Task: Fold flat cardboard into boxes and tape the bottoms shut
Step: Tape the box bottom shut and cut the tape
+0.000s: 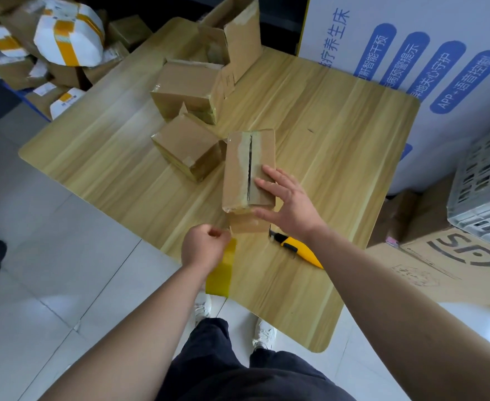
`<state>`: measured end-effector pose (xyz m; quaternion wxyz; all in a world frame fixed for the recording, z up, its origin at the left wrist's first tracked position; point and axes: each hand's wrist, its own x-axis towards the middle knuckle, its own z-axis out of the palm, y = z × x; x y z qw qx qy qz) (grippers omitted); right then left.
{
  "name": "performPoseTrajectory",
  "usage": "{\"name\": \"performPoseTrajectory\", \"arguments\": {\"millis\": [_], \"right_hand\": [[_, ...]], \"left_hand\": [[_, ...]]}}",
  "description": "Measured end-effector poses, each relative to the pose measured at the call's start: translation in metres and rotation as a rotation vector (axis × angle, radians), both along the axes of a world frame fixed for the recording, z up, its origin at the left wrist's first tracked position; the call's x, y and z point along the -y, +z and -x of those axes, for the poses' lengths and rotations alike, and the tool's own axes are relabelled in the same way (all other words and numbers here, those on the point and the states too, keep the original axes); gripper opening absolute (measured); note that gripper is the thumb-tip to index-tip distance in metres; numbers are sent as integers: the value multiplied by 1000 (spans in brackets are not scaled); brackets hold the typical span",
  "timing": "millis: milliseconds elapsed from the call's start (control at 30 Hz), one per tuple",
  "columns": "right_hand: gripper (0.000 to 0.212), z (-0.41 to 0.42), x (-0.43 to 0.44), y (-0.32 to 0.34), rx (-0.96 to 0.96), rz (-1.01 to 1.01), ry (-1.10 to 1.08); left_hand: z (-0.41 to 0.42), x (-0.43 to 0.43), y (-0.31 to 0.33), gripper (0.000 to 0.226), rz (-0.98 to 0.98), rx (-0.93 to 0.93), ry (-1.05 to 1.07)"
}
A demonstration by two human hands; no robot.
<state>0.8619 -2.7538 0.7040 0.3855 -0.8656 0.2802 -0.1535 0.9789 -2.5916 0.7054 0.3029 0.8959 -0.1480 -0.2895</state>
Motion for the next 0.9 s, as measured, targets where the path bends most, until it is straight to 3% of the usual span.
{"name": "performPoseTrajectory", "arguments": {"millis": [333,500,600,733,900], "right_hand": [[72,-9,-13,0,-50,275,-100],[66,-16,-14,6,-84,302,-89],[66,-13,-7,19,-116,236,-59],[46,-13,-4,47,-35,96,-65],[28,-28,-6,85,100,-264,-73]], "left_hand": [[-22,-20,18,20,224,-50,132],[-35,-33,53,25,292,109,32],[-45,-26,84,22,403,182,23],[-59,0,114,19,530,290,-67],[-74,46,124,22,565,371,-85]]}}
